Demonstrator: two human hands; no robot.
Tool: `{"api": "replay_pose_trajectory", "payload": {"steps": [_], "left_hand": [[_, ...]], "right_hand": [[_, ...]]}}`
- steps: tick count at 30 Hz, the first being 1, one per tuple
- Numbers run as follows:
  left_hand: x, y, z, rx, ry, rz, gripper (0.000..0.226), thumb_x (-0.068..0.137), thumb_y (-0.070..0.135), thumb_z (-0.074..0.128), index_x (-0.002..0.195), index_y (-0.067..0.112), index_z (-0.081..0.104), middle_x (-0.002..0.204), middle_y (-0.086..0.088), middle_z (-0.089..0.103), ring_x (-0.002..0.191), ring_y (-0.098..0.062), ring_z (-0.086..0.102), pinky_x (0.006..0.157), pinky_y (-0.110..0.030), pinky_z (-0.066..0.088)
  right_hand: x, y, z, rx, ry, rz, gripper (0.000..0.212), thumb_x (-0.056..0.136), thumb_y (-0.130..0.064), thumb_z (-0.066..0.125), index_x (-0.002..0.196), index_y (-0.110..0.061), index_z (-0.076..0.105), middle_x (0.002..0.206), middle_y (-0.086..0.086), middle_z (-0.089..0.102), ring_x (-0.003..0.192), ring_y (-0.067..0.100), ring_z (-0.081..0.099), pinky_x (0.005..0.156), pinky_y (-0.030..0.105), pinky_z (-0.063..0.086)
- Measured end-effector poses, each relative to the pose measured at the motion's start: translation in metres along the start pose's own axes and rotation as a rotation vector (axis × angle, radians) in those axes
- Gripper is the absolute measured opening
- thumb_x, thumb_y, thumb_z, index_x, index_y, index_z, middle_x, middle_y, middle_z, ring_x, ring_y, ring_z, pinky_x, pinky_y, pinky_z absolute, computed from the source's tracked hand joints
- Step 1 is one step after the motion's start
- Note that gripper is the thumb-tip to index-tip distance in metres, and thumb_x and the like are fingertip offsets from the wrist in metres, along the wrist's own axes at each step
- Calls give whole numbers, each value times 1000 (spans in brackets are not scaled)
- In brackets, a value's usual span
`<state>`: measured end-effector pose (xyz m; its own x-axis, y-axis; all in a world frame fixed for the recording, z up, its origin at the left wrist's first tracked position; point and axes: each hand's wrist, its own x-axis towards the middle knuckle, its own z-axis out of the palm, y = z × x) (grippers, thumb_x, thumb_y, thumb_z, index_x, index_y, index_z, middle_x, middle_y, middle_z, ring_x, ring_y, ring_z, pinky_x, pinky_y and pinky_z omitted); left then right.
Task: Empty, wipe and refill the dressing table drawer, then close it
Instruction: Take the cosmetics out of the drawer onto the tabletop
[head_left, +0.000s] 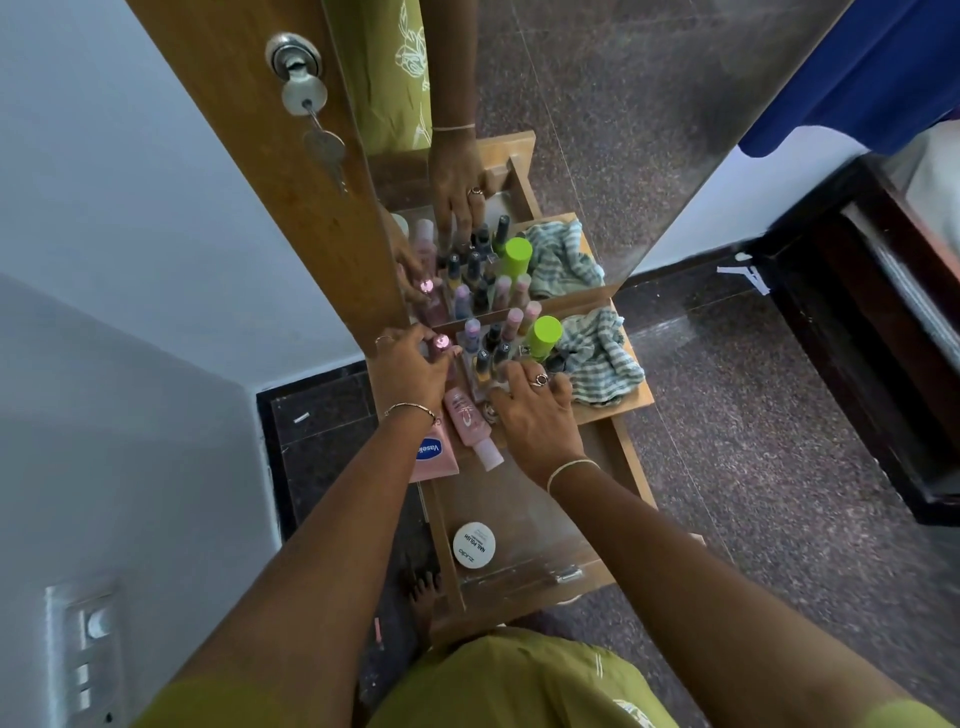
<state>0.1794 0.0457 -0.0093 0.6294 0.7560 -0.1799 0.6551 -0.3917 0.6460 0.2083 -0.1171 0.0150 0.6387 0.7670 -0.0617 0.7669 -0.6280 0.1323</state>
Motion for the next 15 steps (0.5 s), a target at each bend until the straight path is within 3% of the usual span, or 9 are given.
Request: {"api": "replay_pose_trajectory", "payload": {"steps": [4,15], "left_hand": [[1,-3,2,-12,-1,6,29,75,42,75,97,26,65,114,-7,56,98,-26,55,77,-37,53],[-10,0,-7,-63,-15,13,38,74,35,77,109,27,63,119,-7,55,106,-27,54,86,-43,52]], "right_hand": [[2,-3,2,28,-12,13,44,62,-13,76,103,-23,65,117,3,55,109,25,53,87,38,25],[-11,-3,4,71,96,39,40,66,-10,69,104,-23,67,119,4,56,110,26,51,86,39,26]]}}
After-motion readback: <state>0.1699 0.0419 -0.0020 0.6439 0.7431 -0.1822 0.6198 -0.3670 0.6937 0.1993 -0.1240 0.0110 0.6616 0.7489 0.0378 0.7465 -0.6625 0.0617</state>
